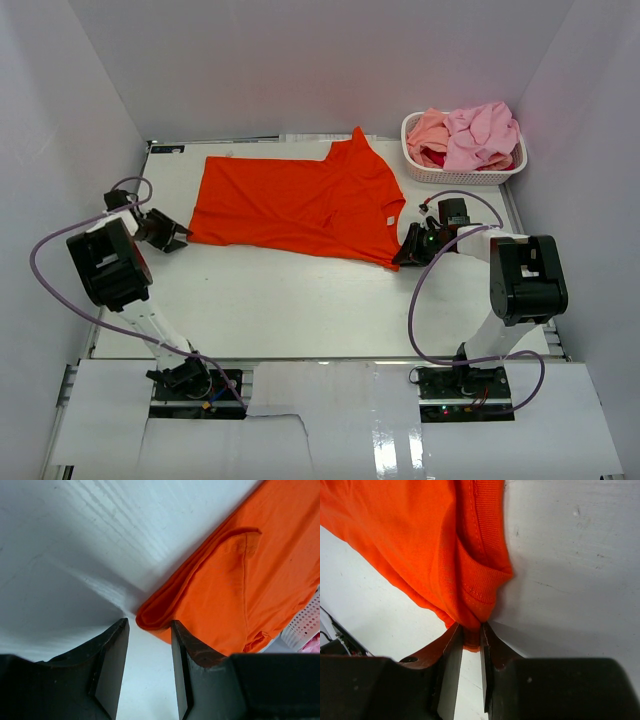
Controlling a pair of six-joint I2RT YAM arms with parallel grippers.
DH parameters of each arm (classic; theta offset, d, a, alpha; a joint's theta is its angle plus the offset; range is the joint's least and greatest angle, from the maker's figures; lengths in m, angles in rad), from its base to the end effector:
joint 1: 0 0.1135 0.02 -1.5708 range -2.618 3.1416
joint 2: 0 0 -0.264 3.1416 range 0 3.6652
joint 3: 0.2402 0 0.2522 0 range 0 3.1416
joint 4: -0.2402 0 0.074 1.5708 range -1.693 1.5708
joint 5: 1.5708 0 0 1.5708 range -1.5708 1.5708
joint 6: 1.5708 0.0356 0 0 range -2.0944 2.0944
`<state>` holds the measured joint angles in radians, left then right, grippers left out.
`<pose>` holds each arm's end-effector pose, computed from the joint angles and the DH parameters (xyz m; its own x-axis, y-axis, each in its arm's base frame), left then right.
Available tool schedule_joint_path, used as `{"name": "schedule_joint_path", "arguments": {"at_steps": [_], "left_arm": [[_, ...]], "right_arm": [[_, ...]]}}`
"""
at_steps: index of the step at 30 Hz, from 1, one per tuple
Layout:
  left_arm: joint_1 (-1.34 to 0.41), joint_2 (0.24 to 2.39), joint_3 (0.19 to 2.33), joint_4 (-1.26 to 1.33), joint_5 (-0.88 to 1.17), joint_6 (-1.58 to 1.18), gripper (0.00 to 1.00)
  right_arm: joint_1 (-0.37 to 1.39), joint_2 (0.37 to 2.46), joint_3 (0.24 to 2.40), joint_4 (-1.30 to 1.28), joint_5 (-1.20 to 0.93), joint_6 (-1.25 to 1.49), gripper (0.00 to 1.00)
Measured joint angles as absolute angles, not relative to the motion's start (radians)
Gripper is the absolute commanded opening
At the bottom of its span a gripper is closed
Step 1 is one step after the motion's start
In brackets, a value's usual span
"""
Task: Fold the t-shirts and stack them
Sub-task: Fold the flattened tshirt in 1/3 of the way
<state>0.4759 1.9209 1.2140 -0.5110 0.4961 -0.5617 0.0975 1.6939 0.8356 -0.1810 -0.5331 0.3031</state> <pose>0.3386 0.1554 0.1492 -0.5692 -0.8204 -0.0546 -0.6615 0.4964 -0.5621 0.3078 0.0483 0.1391 -0.9204 0.1683 -0.3530 -0.0686 0.8192 0.5694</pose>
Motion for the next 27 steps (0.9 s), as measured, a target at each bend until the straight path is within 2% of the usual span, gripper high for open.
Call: {"name": "schedule_joint_path", "arguments": {"at_steps": [5,8,9,10,12,16,17,19,21,27], "left_arm": [[0.454,1.950,1.236,-0.500,0.493,-0.576,0.47],[0.445,1.953,1.239,-0.495,0.485,-0.577,0.39],[0.443,1.955,1.239,-0.493,0.482,-0.576,0.21],[0.442,1.956,1.239,-0.492,0.480,-0.579,0.10],[0.442,1.959,1.239,-0.493,0.474,-0.580,0.00],[0.440,1.959,1.238,-0.492,0.470,-0.575,0.00],[0.440,1.959,1.237,-0.492,0.469,-0.575,0.00],[0.440,1.959,1.235,-0.492,0.467,-0.574,0.00],[0.438,1.953,1.227,-0.491,0.463,-0.570,0.00],[0.428,1.880,1.191,-0.539,0.379,-0.533,0.00]], "right_arm": [[0.097,1.694,0.836,-0.181,-0.533,0.303,0.25],[0.097,1.694,0.836,-0.181,-0.533,0.303,0.25],[0.097,1.694,0.836,-0.181,-0.533,0.303,0.25],[0.097,1.694,0.836,-0.181,-0.533,0.303,0.25],[0.097,1.694,0.836,-0.181,-0.532,0.303,0.25],[0.097,1.692,0.836,-0.182,-0.527,0.303,0.24],[0.097,1.691,0.836,-0.183,-0.524,0.302,0.20],[0.098,1.686,0.836,-0.185,-0.516,0.297,0.18],[0.100,1.674,0.836,-0.202,-0.497,0.287,0.09],[0.113,1.604,0.836,-0.278,-0.422,0.259,0.08]]}}
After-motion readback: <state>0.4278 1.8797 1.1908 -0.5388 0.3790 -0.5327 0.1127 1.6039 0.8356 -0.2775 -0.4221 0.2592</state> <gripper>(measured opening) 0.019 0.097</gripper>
